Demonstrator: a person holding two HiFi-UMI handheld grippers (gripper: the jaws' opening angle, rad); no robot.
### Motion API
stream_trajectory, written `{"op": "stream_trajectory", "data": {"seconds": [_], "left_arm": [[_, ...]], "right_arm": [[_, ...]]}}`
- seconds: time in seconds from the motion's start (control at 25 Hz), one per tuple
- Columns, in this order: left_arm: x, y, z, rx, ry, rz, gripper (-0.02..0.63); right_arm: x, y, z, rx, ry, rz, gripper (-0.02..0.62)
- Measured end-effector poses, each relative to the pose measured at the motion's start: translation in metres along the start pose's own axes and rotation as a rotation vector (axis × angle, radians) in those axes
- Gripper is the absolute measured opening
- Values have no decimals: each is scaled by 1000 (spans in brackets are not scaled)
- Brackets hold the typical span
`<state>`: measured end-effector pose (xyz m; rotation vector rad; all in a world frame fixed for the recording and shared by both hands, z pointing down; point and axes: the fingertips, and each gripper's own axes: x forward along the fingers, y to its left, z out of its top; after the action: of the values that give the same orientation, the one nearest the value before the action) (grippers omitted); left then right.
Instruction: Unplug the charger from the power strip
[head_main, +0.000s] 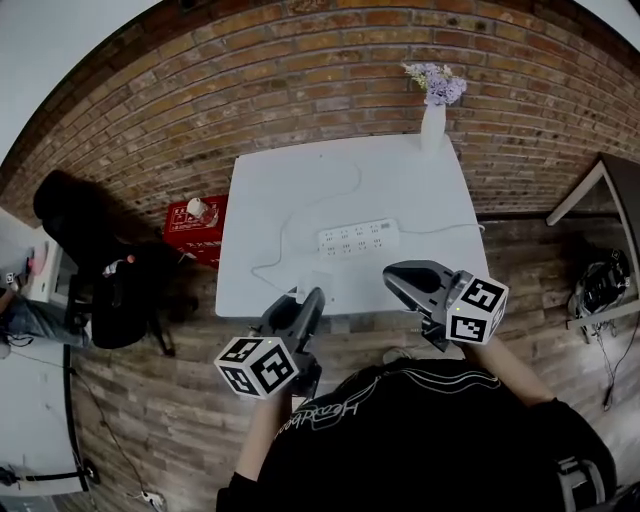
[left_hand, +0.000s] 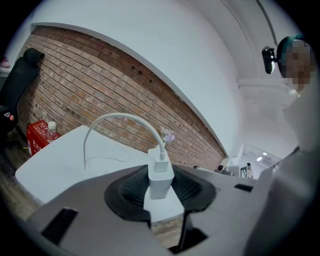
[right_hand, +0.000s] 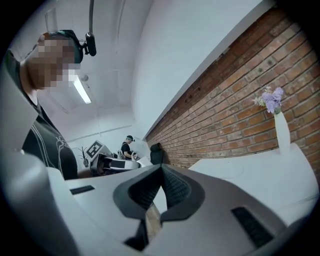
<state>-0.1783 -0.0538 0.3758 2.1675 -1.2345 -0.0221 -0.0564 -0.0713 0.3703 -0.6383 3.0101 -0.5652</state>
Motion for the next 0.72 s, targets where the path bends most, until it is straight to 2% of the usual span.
{"op": "stream_trajectory", "data": {"seconds": [0.32,0.72], "left_arm": [[-14,-5,0,25,2,-29,136],[-21,-2,2,31,-4,-27,137]], "right_arm": [[-2,17,-3,-7,-22,-28,-3],[-1,25,1,-26,-25,-36,-3]]}}
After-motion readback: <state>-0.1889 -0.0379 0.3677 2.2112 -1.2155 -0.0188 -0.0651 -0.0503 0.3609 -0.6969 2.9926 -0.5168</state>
